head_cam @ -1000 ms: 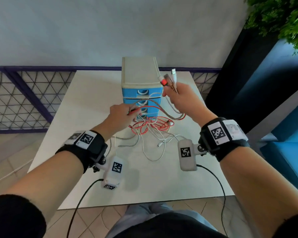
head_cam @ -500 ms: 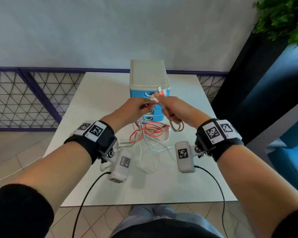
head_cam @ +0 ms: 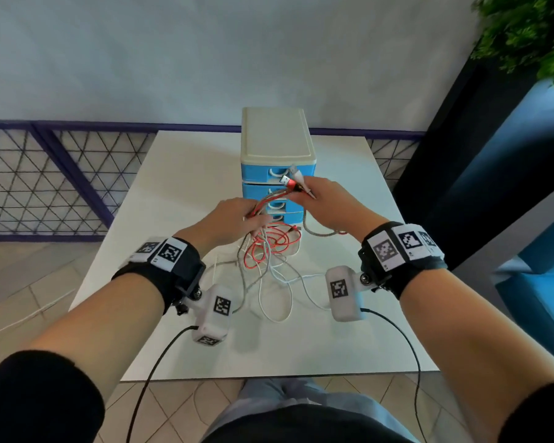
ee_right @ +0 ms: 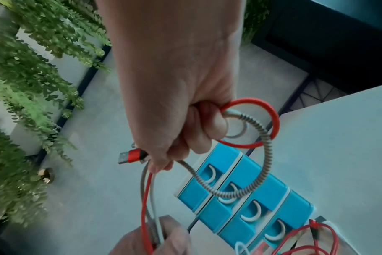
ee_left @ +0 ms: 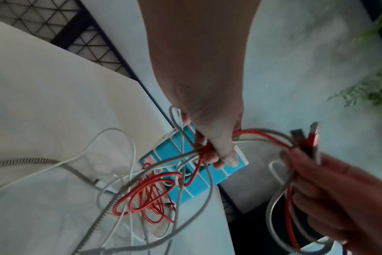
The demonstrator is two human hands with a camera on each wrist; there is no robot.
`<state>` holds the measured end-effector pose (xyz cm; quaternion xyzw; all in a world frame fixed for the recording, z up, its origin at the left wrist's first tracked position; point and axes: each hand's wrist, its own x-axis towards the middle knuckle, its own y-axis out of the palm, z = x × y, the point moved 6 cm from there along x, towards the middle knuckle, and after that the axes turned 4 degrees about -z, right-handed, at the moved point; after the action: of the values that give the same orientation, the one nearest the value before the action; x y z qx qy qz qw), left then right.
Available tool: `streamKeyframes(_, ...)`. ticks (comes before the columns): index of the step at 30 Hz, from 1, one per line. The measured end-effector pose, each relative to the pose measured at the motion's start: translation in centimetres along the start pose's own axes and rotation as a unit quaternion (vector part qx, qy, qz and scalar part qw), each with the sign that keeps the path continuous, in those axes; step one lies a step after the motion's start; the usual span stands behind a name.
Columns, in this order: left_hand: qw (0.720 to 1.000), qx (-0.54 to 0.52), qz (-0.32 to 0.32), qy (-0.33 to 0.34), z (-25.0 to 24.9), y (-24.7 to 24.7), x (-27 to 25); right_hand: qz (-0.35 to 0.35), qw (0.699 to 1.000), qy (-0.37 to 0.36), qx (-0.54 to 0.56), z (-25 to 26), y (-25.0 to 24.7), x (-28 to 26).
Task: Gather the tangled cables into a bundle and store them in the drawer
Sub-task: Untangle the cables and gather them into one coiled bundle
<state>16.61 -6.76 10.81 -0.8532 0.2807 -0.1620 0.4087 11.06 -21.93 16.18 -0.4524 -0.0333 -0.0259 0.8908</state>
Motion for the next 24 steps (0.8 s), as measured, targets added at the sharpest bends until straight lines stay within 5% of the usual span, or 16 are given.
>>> streamKeyframes(14, 0.994, 0.062, -0.071, -0.054, 0.7, 1.3, 1.6, -0.142, 0.974, 0.047, 0.173, 0.6, -1.9, 0.4)
streamKeyframes(24, 0.985, -0.157, -0.063, -0.020, 1.2, 1.6, 0.9, -0.125, 0.987, 0.052, 0.090, -1.0, -2.8, 0.9)
